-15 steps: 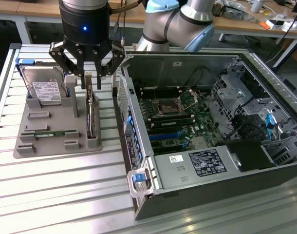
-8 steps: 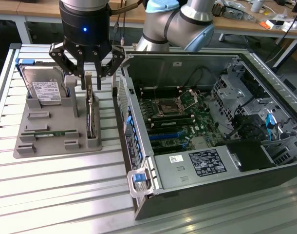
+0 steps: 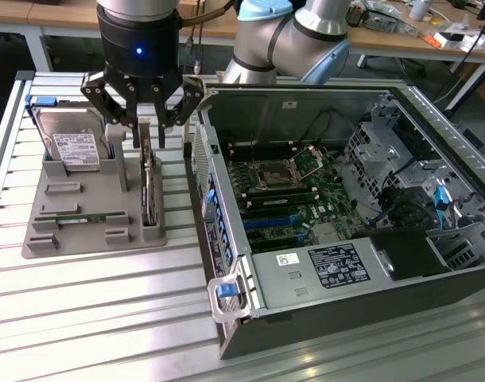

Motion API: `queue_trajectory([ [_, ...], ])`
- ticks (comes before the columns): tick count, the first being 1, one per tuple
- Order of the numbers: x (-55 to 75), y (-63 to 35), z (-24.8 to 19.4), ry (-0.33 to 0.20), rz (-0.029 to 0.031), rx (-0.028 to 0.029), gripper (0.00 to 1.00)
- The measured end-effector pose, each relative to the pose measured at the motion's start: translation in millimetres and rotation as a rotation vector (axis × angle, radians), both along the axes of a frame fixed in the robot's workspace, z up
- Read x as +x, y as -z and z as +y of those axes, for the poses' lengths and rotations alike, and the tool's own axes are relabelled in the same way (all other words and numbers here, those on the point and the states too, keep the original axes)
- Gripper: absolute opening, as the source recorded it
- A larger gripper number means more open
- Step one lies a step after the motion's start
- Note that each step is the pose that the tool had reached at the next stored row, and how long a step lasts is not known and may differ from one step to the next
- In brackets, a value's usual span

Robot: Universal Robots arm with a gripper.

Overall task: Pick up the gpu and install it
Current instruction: 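Pick up the gpu and move the gpu toward the slot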

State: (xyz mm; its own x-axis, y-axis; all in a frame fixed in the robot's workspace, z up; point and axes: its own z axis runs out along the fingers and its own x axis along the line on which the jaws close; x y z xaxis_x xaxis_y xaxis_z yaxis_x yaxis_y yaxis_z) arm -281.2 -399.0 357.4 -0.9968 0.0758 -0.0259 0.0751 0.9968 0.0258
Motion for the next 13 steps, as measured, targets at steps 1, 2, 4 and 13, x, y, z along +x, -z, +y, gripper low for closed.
queue_trajectory([
  [1, 0.0, 0.4, 0.0, 0.000, 0.0000, 0.0000, 0.38],
  [2, 0.0, 0.9, 0.0, 0.000, 0.0000, 0.0000, 0.38],
  [4, 0.0, 1.5, 0.0, 0.000, 0.0000, 0.0000, 0.38],
  [13, 0.0, 4.7, 0.0, 0.000, 0.0000, 0.0000, 0.38],
])
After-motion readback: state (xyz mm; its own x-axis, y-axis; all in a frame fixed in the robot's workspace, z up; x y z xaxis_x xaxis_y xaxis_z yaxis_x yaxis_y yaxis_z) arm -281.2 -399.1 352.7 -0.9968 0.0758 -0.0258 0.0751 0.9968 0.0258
